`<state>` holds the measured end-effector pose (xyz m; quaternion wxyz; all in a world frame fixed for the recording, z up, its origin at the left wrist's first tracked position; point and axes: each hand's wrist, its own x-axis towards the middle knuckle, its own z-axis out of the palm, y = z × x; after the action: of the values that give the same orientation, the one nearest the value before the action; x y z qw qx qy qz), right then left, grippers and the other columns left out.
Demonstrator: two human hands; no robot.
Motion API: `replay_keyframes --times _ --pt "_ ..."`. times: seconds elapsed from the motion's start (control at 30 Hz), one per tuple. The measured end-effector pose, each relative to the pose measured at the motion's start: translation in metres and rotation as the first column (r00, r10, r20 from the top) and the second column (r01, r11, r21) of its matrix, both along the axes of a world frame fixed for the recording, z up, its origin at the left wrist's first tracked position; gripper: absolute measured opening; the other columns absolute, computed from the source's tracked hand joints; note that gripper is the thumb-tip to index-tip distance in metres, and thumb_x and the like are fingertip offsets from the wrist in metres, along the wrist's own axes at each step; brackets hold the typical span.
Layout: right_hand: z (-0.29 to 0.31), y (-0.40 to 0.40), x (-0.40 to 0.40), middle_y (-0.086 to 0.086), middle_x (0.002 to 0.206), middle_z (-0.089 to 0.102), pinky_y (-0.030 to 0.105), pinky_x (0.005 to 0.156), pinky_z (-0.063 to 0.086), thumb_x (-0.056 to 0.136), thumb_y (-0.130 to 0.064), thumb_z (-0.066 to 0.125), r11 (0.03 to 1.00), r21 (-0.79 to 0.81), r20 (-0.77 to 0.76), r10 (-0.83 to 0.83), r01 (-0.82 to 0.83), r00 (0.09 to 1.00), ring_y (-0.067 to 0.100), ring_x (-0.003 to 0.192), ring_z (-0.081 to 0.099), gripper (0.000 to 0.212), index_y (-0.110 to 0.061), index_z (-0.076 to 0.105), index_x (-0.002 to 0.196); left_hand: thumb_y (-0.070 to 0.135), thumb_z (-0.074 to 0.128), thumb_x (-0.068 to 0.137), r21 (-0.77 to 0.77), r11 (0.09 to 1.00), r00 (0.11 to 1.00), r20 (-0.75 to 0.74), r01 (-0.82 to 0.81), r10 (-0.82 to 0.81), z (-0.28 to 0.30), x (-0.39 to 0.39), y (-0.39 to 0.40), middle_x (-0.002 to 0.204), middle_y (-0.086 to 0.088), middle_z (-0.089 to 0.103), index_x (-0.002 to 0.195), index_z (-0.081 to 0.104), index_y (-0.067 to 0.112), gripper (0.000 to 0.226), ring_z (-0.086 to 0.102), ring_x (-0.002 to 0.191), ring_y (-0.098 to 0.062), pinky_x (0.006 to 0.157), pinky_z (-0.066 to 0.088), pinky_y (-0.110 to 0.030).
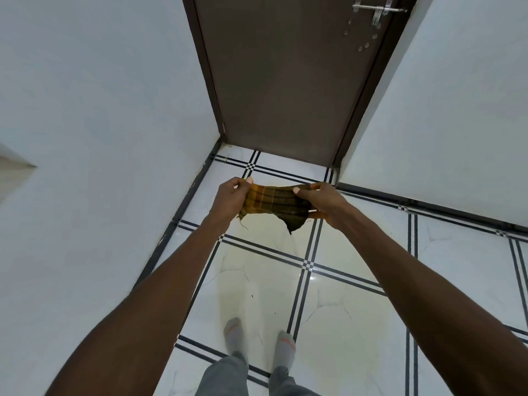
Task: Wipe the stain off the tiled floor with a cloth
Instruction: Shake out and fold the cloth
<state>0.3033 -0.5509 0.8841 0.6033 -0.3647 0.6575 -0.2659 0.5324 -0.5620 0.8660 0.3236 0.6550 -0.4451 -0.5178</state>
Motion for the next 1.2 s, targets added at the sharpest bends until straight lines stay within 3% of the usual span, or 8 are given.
replay_keyframes --times 0.13,0.37,0.53,0.67,0.8,0.97,1.07,1.2 --pt "0.011 -0.008 -0.012 0.009 0.124 0.06 0.04 0.093 0.054 0.086 -0.012 0.083 0.998 -0.043 0.044 0.056 -0.054 0.997 0.028 0.117 0.061 0.073 -0.014 0.041 0.146 0.038 0.071 0.094 0.006 1.0 0.999 0.037 -0.027 0.027 0.011 -0.003 -0.011 0.126 -0.011 0.068 0.131 0.054 0.02 0.044 0.067 0.116 -0.028 0.105 0.055 -0.047" --pt "0.014 -0.014 -0.018 0.01 0.123 0.07 0.044 0.101 0.058 0.084 -0.01 0.085 0.906 -0.253 -0.327 0.25 -0.34 0.911 0.028 0.118 0.064 0.043 -0.01 0.072 0.125 0.034 0.078 0.089 -0.137 0.988 0.997 0.056 0.066 -0.059 0.025 -0.005 -0.015 0.128 -0.008 0.068 0.127 0.059 0.026 0.043 0.069 0.116 -0.025 0.101 0.058 -0.042" --pt "0.008 -0.017 -0.021 0.012 0.12 0.073 0.026 0.08 0.048 0.087 -0.014 0.083 0.846 -0.311 -0.553 0.209 -0.433 0.807 0.018 0.102 0.062 0.038 -0.008 0.074 0.124 0.025 0.074 0.093 -0.235 0.965 0.987 0.14 0.113 -0.081 0.029 -0.003 -0.013 0.119 -0.004 0.072 0.12 0.072 0.016 0.028 0.068 0.114 -0.02 0.103 0.057 -0.043" --pt "0.006 -0.017 -0.023 0.013 0.113 0.076 0.027 0.081 0.049 0.092 -0.016 0.078 0.827 -0.389 -0.59 0.115 -0.406 0.8 0.017 0.095 0.064 0.027 -0.006 0.078 0.117 0.029 0.083 0.084 -0.177 0.956 0.959 0.208 0.233 -0.195 0.034 -0.004 -0.01 0.12 -0.001 0.069 0.123 0.071 0.018 0.043 0.065 0.111 -0.018 0.08 0.058 -0.024" --pt "0.006 -0.021 -0.023 0.013 0.112 0.075 0.028 0.083 0.047 0.099 -0.014 0.069 0.798 -0.39 -0.657 0.108 -0.459 0.746 0.02 0.097 0.063 0.022 -0.006 0.078 0.117 0.024 0.086 0.081 -0.145 0.915 0.846 0.456 0.378 -0.277 0.034 -0.009 -0.009 0.117 0.0 0.063 0.129 0.066 0.013 0.053 0.057 0.108 -0.015 0.09 0.048 -0.026" --pt "0.009 -0.02 -0.027 0.013 0.104 0.073 0.028 0.079 0.043 0.1 -0.021 0.068 0.749 -0.436 -0.679 0.091 -0.499 0.729 0.017 0.091 0.058 0.02 -0.007 0.079 0.108 0.019 0.077 0.09 -0.171 0.887 0.754 0.609 0.428 -0.247 0.033 -0.015 -0.012 0.104 -0.008 0.065 0.111 0.075 0.008 0.024 0.063 0.1 -0.025 0.089 0.046 -0.029" --pt "0.016 -0.017 -0.034 0.005 0.116 0.063 0.031 0.091 0.047 0.102 -0.029 0.065 0.756 -0.501 -0.559 0.089 -0.422 0.824 0.017 0.108 0.055 0.023 -0.01 0.075 0.111 0.026 0.078 0.089 -0.268 0.878 0.837 0.498 0.396 -0.225 0.038 -0.007 -0.014 0.101 0.0 0.06 0.102 0.076 0.009 0.022 0.058 0.101 -0.018 0.089 0.048 -0.031" --pt "0.023 -0.013 -0.045 0.004 0.126 0.066 0.043 0.108 0.048 0.109 -0.036 0.05 0.91 -0.394 0.103 0.18 -0.126 0.978 0.023 0.126 0.06 0.026 -0.021 0.064 0.125 0.047 0.073 0.09 -0.225 0.935 0.96 0.122 0.273 -0.251 0.047 0.012 -0.018 0.125 0.003 0.067 0.12 0.07 0.02 0.041 0.062 0.122 -0.018 0.107 0.049 -0.035"
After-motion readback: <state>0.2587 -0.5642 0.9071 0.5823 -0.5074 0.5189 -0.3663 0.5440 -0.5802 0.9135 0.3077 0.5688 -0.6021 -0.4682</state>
